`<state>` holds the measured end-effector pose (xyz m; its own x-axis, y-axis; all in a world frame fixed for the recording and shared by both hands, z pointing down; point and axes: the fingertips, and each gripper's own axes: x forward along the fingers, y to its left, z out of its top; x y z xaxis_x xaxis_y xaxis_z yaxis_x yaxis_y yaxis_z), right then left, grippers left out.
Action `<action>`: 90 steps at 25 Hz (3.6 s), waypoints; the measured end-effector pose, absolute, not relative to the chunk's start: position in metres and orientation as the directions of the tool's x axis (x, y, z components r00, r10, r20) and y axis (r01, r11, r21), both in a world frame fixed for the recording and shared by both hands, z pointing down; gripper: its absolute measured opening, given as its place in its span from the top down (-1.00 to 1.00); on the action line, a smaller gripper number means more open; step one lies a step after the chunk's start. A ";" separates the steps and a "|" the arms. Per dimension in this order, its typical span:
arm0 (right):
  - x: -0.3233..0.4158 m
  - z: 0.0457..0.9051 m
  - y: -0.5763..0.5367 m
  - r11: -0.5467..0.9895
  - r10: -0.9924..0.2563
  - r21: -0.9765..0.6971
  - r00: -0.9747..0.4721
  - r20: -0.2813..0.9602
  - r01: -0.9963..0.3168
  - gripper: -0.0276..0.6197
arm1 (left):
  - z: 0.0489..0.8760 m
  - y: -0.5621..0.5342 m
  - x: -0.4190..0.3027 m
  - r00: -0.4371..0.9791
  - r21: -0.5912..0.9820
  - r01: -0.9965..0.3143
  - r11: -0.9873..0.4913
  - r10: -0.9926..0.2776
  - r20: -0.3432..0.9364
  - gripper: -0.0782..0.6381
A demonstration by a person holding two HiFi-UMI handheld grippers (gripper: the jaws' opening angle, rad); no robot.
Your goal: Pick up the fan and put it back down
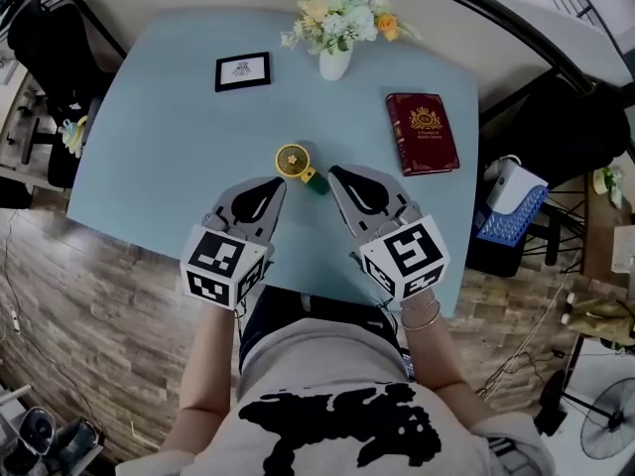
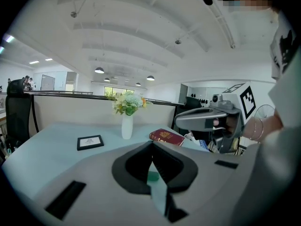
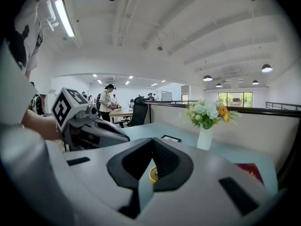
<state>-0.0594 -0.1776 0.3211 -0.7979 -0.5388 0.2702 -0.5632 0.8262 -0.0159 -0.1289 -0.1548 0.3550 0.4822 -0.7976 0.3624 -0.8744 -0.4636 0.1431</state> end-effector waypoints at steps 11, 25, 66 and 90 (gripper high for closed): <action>-0.047 0.312 -0.157 0.830 -0.533 -0.051 -0.818 0.215 -0.555 0.91 | 0.350 -0.149 -0.104 0.525 0.139 -0.849 -0.511 -0.778 0.346 0.75; -0.042 0.327 -0.147 0.823 -0.530 -0.088 -0.815 0.235 -0.561 0.91 | 0.358 -0.144 -0.092 0.552 0.154 -0.831 -0.535 -0.754 0.358 0.75; -0.044 0.333 -0.148 0.832 -0.520 -0.068 -0.817 0.251 -0.550 0.91 | 0.368 -0.140 -0.097 0.533 0.174 -0.844 -0.507 -0.755 0.381 0.75; -0.048 0.336 -0.145 0.840 -0.503 -0.072 -0.822 0.267 -0.538 0.91 | 0.369 -0.140 -0.095 0.541 0.184 -0.839 -0.512 -0.749 0.384 0.75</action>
